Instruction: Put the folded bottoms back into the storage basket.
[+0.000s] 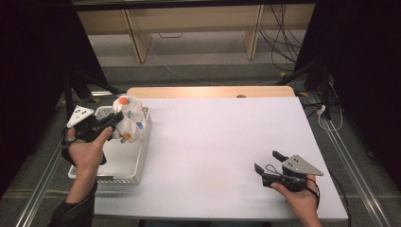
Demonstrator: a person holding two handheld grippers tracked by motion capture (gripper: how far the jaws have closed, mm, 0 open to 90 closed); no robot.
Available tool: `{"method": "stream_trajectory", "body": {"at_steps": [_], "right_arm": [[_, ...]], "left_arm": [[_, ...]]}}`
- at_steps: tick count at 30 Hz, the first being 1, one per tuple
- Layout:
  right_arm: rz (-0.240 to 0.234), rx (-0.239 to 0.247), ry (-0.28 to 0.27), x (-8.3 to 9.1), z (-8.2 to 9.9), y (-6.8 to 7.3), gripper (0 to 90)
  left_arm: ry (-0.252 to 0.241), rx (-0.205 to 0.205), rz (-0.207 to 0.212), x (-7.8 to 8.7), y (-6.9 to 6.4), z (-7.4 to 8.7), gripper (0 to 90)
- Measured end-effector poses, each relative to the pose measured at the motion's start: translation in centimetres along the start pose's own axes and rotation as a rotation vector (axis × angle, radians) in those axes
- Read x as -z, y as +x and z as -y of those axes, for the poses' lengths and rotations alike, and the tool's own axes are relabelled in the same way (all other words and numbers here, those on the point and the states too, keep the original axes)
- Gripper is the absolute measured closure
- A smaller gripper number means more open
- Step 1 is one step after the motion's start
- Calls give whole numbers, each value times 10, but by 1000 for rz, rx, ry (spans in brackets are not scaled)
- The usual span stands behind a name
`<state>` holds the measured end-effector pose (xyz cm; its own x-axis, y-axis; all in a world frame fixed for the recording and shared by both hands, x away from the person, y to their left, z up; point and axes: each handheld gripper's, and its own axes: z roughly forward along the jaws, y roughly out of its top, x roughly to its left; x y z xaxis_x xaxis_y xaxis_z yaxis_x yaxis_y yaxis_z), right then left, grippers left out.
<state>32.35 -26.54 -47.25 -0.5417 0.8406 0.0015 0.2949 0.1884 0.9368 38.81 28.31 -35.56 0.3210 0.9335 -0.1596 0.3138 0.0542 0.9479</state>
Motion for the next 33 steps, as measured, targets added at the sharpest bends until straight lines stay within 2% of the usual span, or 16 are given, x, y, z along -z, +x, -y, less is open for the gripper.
{"method": "stream_trajectory", "body": {"at_steps": [33], "right_arm": [[0, -2, -3, 0, 0, 0, 175]], "left_arm": [[26, 5, -31, 4, 15, 9, 820]]}}
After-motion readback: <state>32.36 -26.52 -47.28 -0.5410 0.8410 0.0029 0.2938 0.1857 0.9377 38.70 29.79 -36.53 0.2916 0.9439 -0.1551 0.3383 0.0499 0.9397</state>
